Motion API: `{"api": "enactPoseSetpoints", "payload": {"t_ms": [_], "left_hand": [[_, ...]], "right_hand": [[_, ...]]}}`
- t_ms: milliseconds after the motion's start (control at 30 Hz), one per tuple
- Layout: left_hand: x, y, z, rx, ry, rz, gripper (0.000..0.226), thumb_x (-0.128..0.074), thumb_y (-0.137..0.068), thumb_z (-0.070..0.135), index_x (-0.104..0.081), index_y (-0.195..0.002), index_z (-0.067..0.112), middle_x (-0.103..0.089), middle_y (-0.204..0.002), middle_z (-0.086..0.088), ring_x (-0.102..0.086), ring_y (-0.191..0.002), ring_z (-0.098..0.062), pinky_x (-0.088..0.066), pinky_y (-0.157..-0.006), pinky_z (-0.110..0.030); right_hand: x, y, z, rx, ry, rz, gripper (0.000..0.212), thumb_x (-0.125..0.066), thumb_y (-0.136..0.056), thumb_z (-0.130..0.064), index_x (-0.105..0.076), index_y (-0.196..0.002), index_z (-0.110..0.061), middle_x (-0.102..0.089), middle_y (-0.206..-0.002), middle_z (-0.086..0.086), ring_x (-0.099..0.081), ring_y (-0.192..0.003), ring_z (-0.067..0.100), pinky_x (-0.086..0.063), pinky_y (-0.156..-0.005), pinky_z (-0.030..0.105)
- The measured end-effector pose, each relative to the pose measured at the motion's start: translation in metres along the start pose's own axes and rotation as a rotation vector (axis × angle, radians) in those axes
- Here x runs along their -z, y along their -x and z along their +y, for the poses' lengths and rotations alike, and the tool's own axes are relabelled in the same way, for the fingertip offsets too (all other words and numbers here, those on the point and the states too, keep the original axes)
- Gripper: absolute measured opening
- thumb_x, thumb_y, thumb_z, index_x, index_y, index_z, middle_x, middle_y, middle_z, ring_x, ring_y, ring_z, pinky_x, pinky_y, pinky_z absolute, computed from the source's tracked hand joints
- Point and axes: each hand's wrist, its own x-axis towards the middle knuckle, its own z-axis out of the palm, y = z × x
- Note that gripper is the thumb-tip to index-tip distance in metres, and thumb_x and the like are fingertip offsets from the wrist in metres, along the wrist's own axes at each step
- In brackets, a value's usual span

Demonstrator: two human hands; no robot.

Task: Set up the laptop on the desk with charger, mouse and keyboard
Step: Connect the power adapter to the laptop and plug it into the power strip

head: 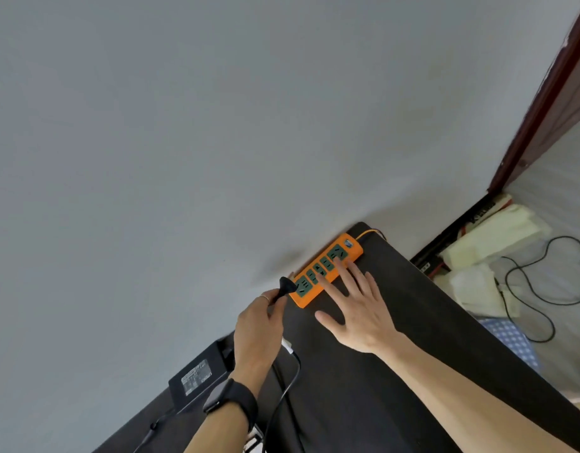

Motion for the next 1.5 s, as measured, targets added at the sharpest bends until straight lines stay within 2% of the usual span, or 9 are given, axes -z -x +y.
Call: {"api": "enactPoseSetpoints", "payload": {"t_ms": [133,400,500,733,933,1067,1167,1367,1500], "left_hand": [[-0.009,-0.021,-0.011,-0.059,-0.132,-0.043,0.026,-0.050,-0.100,0.034,-0.065,-0.121,0.039,-0.067,-0.093,0.014,-0.062,-0.080,-0.012,-0.050,-0.073,-0.030],[-0.021,-0.049,-0.035,-0.142,-0.302,-0.036,0.026,-0.052,-0.100,0.033,-0.067,-0.122,0.030,-0.065,-0.109,0.014,-0.062,-0.092,-0.013,-0.050,-0.080,-0.028],[-0.020,-0.045,-0.039,-0.152,-0.327,-0.034,0.027,-0.052,-0.100,0.035,-0.068,-0.121,0.029,-0.066,-0.109,0.012,-0.065,-0.087,-0.017,-0.052,-0.079,-0.032],[-0.013,-0.048,-0.039,-0.319,-0.450,-0.037,0.024,-0.057,-0.099,0.029,-0.072,-0.115,0.023,-0.067,-0.099,0.006,-0.065,-0.078,-0.026,-0.055,-0.070,-0.040],[-0.009,-0.058,-0.040,-0.454,-0.580,-0.035,0.023,-0.062,-0.096,0.027,-0.074,-0.113,0.019,-0.069,-0.097,0.003,-0.066,-0.073,-0.032,-0.055,-0.060,-0.039],[-0.010,-0.059,-0.032,-0.327,-0.487,-0.080,0.023,-0.057,-0.097,0.031,-0.067,-0.118,0.031,-0.066,-0.108,0.015,-0.062,-0.081,-0.019,-0.051,-0.072,-0.033],[-0.015,-0.062,-0.029,-0.251,-0.378,-0.078,0.019,-0.061,-0.094,0.033,-0.068,-0.111,0.036,-0.067,-0.108,0.021,-0.057,-0.075,-0.007,-0.046,-0.069,-0.022],[-0.019,-0.070,-0.019,-0.219,-0.316,-0.140,0.023,-0.068,-0.089,0.034,-0.072,-0.111,0.038,-0.066,-0.100,0.015,-0.058,-0.081,-0.008,-0.047,-0.076,-0.023],[-0.017,-0.070,-0.013,-0.192,-0.309,-0.148,0.021,-0.070,-0.088,0.033,-0.074,-0.107,0.038,-0.065,-0.090,0.015,-0.060,-0.075,-0.006,-0.047,-0.069,-0.022]], "right_hand": [[-0.022,0.002,0.003,-0.018,0.063,0.025,0.078,-0.030,-0.092,-0.075,-0.017,-0.159,-0.037,-0.003,-0.169,0.008,-0.017,-0.153,0.032,-0.022,-0.121,0.056],[-0.027,-0.002,0.005,-0.027,0.070,0.083,0.072,-0.033,-0.093,-0.071,-0.023,-0.157,-0.038,-0.001,-0.169,0.005,-0.021,-0.152,0.031,-0.018,-0.123,0.052],[-0.028,-0.002,0.005,-0.022,0.083,0.104,0.071,-0.035,-0.094,-0.070,-0.024,-0.157,-0.038,-0.001,-0.169,0.005,-0.021,-0.153,0.030,-0.018,-0.122,0.052],[-0.030,-0.002,0.004,-0.024,0.098,0.119,0.071,-0.035,-0.094,-0.070,-0.026,-0.156,-0.037,-0.003,-0.169,0.005,-0.023,-0.152,0.031,-0.018,-0.122,0.052],[-0.031,-0.002,0.004,-0.025,0.111,0.131,0.071,-0.034,-0.094,-0.069,-0.024,-0.157,-0.037,-0.001,-0.169,0.004,-0.022,-0.152,0.030,-0.018,-0.122,0.051],[-0.032,-0.002,0.004,-0.023,0.106,0.141,0.071,-0.035,-0.094,-0.069,-0.025,-0.157,-0.037,-0.003,-0.169,0.005,-0.023,-0.152,0.030,-0.019,-0.122,0.052],[-0.032,-0.002,0.003,-0.023,0.108,0.132,0.071,-0.034,-0.094,-0.069,-0.023,-0.157,-0.038,-0.002,-0.169,0.004,-0.021,-0.152,0.030,-0.018,-0.122,0.051],[-0.032,-0.002,0.004,-0.025,0.090,0.134,0.071,-0.036,-0.094,-0.068,-0.025,-0.156,-0.038,-0.004,-0.169,0.004,-0.022,-0.152,0.030,-0.018,-0.122,0.051],[-0.032,-0.002,0.005,-0.025,0.082,0.136,0.070,-0.037,-0.094,-0.068,-0.026,-0.156,-0.038,-0.005,-0.169,0.004,-0.023,-0.152,0.030,-0.018,-0.122,0.051]]}}
